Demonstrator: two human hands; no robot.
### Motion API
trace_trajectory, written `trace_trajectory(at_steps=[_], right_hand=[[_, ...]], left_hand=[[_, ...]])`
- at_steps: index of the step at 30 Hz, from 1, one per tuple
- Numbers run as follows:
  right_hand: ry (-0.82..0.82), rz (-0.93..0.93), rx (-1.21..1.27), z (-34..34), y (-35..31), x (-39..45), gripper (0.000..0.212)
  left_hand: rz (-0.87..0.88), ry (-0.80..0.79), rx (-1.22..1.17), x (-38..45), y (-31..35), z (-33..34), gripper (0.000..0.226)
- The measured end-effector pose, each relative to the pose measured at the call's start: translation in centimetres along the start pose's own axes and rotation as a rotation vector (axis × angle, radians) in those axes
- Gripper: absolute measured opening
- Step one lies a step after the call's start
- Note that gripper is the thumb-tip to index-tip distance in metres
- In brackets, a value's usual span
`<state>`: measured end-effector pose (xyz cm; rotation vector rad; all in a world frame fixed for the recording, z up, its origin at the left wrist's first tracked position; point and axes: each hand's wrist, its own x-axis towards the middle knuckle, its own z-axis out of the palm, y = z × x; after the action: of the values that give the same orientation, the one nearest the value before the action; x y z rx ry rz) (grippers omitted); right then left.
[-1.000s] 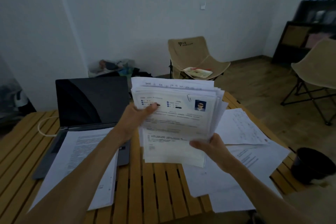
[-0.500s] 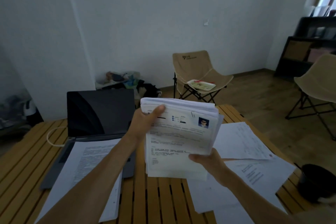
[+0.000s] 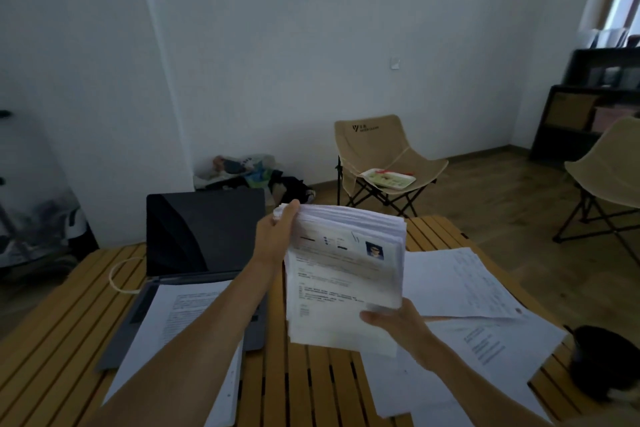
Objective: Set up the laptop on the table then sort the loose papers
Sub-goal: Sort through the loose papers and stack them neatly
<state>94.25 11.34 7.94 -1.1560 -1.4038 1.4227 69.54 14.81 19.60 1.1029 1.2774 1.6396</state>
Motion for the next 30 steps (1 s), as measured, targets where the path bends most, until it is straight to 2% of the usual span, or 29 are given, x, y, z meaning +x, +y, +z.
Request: trace_trajectory(at_steps=[2,5,8,11,13,15,18,24,27,30], right_hand=[[0.029,0.006,0.004,0.3,-0.1,0.2,0.027],[0.039,-0.020,-0.007,0.2,-0.5,0.3,0.028],[-0.043,-0.008,0.038,-0.3,-0.1,0.0,0.041],[-0.058,0.010,0.079,-0.1,0.2,-0.1,0.052],[-0.046,-0.017,0.064,0.4,0.0,0.2,0.047],[-0.020,-0.037,0.060,0.8,-0.3,0.4,0.034],[0.024,-0.051,0.075,1.0,-0.4,0.6,0.031],[-0.022,-0.051,0.062,0.7,1.1,-0.3,0.056],[-0.021,-0.073,0.062,0.9,0.6,0.1,0.041],[0.043,-0.121,-0.020,1.3,-0.3,0.4,0.027]], left_hand=[[0.002,0.043,-0.011,0.1,0.2,0.8,0.033],[0.071,0.078,-0.017,0.4,1.2,1.0,0.041],[-0.004,-0.020,0.055,1.0,1.0,-0.2,0.065],[-0.130,-0.163,-0.020,0.5,0.2,-1.2,0.072],[-0.125,-0.183,0.017,0.7,-0.1,-1.1,0.081],[-0.102,-0.131,0.058,0.8,-0.1,-0.6,0.086],[-0.071,-0.099,0.097,0.3,0.4,-0.3,0.076],[0.011,-0.180,0.052,-1.0,-0.4,-2.0,0.058],[0.053,-0.235,0.070,-1.3,-1.1,-2.5,0.062],[0.066,-0.227,0.053,-1.9,-1.1,-2.3,0.052]])
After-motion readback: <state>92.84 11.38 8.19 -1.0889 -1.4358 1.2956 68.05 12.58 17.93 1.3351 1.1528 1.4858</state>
